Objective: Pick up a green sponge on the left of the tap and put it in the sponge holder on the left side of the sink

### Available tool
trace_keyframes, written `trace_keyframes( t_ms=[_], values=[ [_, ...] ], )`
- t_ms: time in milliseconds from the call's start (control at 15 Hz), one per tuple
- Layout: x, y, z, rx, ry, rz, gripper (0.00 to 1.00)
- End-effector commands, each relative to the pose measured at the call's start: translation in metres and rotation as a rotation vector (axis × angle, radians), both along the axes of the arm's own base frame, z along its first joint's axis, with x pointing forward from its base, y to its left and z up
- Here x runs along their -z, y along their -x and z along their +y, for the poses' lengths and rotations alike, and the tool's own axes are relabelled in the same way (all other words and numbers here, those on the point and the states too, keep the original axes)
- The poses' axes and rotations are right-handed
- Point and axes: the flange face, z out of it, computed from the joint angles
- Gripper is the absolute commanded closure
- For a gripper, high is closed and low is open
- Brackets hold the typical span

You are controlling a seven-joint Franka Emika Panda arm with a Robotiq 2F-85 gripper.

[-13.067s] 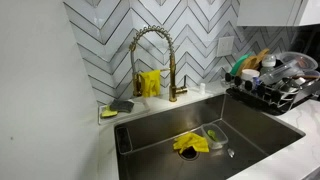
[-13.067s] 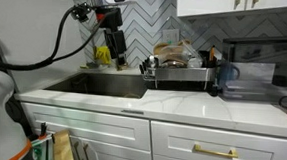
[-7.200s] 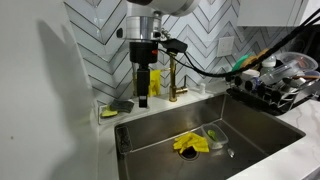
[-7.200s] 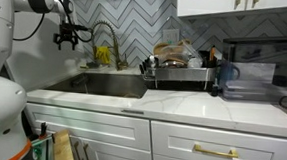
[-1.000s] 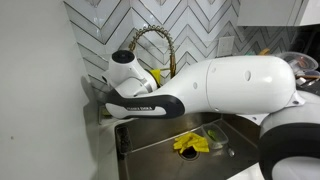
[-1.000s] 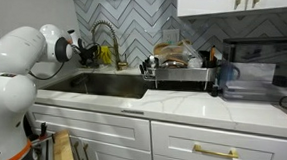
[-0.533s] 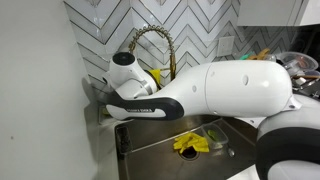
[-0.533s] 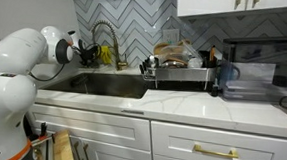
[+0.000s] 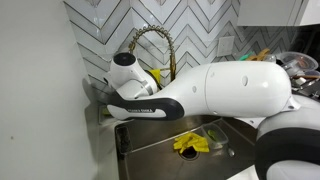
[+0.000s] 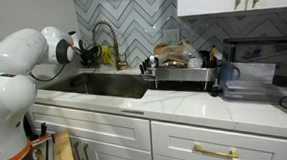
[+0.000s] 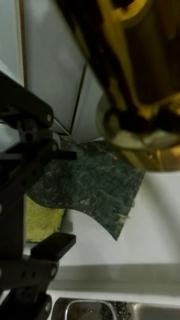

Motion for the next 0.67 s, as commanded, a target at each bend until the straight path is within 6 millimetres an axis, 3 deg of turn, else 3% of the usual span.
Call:
trace_keyframes(
  t_ms=[0,333,400,600],
  values=[
    [0.0090,-0.0039,0.0007,-0.005,-0.001,0.001,0.58],
    [0.0113,-0.0057,-0.0001,-0.015,-0.013,0.021,0.96],
    [0.0110,-0.0058,-0.0001,-0.017,-0.014,0.022,1.00],
    [0.0071,-0.0051,0.0000,-0.020,-0.019,0.022,0.98]
  ],
)
